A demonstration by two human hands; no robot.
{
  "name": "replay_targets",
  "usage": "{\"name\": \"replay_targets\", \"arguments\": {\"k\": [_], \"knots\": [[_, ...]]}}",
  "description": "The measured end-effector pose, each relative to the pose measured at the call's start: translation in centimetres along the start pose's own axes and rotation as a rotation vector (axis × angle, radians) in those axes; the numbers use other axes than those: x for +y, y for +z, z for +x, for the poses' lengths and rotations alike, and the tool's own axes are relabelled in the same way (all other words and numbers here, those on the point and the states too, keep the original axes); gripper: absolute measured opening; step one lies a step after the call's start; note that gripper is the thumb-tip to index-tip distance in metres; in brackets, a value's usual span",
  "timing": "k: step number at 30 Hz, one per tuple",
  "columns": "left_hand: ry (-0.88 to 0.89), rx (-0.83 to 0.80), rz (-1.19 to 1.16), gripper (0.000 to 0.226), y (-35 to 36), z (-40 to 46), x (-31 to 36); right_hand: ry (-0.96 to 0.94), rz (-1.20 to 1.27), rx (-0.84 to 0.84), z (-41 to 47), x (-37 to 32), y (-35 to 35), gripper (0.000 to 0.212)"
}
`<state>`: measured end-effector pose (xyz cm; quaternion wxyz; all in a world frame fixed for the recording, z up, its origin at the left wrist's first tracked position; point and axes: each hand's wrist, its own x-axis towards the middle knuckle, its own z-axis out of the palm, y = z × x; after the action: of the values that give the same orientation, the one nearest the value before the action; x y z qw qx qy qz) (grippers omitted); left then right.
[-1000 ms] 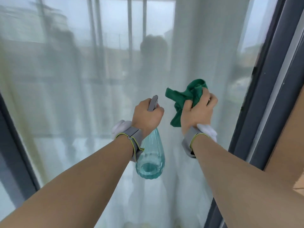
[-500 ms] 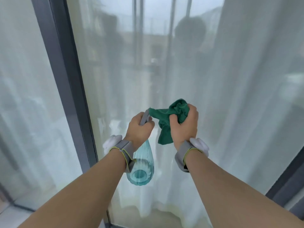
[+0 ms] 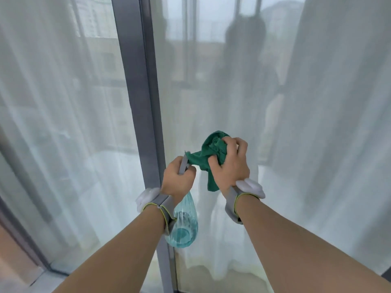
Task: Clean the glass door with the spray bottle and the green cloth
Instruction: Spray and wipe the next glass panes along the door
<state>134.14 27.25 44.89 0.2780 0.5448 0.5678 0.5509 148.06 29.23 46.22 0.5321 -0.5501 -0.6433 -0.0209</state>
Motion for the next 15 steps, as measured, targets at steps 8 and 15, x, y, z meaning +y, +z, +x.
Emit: {"name": "replay_targets", "arguments": {"k": [8, 15], "knots": [[0.006, -0.03, 0.018, 0.018, -3.4, 1.5, -3.8, -0.207, -0.192, -0.116, -1.2, -0.7, 2.8, 0.042], [0.126, 0.009, -0.009, 0.016, -1.7, 1.6, -8.4, -0.541, -0.368, -0.068, -2.2, 2.1, 6.3, 0.048]]}}
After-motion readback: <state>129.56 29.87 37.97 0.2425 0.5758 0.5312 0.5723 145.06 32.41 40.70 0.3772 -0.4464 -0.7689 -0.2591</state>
